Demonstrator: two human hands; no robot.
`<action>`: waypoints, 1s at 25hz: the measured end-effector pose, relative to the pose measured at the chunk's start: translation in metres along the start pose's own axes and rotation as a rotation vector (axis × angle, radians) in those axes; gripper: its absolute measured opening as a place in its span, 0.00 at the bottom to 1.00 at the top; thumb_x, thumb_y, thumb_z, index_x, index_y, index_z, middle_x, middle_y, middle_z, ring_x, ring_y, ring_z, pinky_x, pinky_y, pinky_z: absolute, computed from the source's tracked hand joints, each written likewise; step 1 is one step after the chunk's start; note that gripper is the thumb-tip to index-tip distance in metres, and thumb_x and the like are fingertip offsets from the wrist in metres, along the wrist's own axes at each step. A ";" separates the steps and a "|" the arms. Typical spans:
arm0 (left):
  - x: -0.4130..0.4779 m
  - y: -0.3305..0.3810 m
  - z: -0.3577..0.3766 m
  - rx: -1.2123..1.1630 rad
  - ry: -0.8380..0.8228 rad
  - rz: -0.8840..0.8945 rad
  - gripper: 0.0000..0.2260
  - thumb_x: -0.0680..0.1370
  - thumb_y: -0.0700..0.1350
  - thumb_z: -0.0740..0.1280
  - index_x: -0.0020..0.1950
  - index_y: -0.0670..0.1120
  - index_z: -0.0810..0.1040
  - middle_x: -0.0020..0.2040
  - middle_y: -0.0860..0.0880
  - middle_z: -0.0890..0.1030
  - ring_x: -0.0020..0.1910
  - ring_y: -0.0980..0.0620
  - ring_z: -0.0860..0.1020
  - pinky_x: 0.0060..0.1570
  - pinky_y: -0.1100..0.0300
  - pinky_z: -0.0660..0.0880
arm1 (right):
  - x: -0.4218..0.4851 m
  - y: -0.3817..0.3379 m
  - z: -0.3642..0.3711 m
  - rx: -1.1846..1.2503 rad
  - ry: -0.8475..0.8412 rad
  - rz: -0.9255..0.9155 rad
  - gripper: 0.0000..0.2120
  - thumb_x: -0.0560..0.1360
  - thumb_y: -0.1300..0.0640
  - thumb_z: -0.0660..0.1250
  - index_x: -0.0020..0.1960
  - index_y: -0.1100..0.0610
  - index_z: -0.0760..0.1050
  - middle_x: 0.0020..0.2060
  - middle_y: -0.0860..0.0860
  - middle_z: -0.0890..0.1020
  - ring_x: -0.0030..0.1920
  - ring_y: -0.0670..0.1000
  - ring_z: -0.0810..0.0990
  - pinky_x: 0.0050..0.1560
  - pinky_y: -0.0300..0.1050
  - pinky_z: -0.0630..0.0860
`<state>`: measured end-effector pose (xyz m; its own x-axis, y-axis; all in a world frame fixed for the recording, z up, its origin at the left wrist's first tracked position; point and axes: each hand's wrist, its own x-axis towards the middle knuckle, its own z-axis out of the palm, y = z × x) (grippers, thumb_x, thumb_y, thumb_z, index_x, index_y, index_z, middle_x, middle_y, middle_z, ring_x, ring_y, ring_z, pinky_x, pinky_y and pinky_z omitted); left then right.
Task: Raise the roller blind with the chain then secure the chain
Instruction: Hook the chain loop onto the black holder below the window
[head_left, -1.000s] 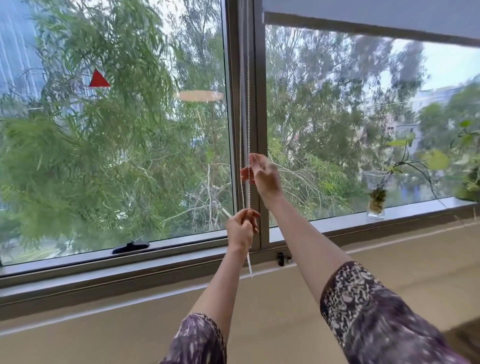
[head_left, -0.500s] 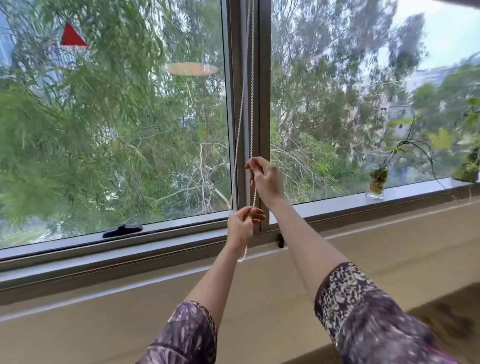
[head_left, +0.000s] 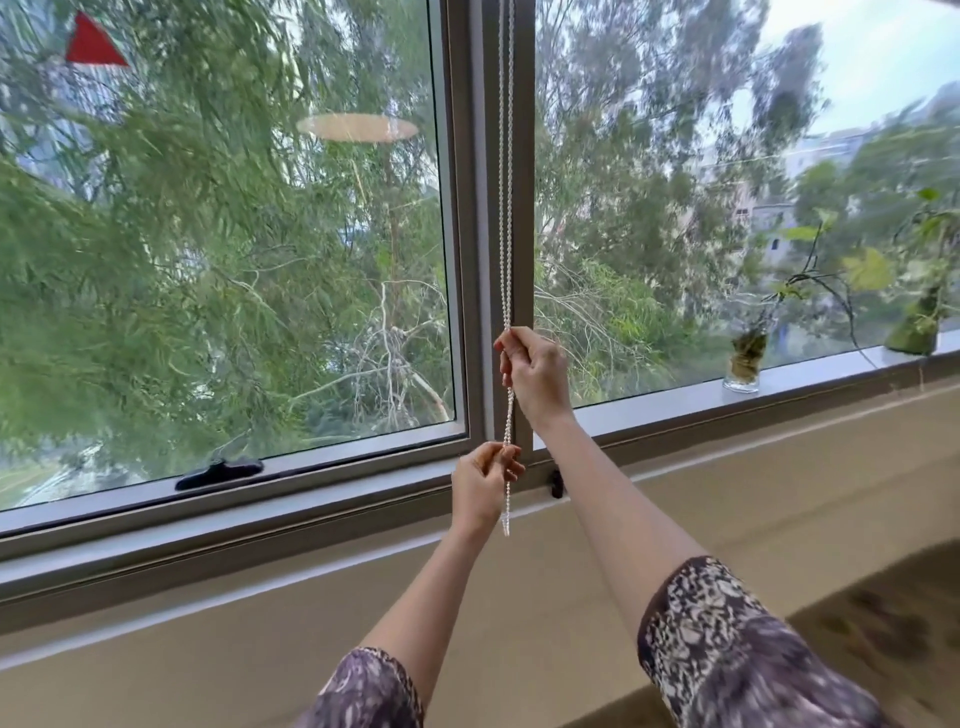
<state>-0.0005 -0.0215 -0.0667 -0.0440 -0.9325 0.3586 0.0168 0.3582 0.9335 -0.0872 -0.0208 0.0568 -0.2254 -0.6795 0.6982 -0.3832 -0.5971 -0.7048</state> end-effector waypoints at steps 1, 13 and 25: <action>0.001 -0.007 0.002 0.008 -0.007 -0.013 0.08 0.79 0.38 0.64 0.44 0.38 0.81 0.34 0.45 0.81 0.33 0.53 0.78 0.42 0.58 0.78 | -0.004 0.008 0.001 -0.007 -0.015 0.005 0.11 0.80 0.58 0.60 0.44 0.60 0.77 0.29 0.52 0.77 0.27 0.47 0.73 0.28 0.41 0.72; 0.042 -0.080 0.020 0.306 -0.035 -0.021 0.02 0.71 0.41 0.74 0.41 0.48 0.83 0.38 0.53 0.86 0.41 0.54 0.83 0.47 0.51 0.79 | -0.030 0.149 -0.009 -0.293 -0.315 0.076 0.05 0.76 0.57 0.67 0.44 0.58 0.78 0.32 0.47 0.80 0.28 0.40 0.74 0.31 0.31 0.68; 0.060 -0.146 0.051 0.405 0.054 -0.145 0.05 0.71 0.40 0.73 0.40 0.50 0.82 0.36 0.57 0.83 0.38 0.62 0.81 0.40 0.67 0.74 | -0.037 0.255 -0.011 -0.242 -0.433 0.198 0.01 0.72 0.57 0.70 0.43 0.53 0.80 0.36 0.50 0.85 0.36 0.46 0.80 0.41 0.40 0.76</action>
<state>-0.0569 -0.1273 -0.1811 0.0354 -0.9719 0.2329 -0.3797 0.2025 0.9027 -0.1865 -0.1427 -0.1476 0.0569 -0.9135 0.4029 -0.5781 -0.3592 -0.7327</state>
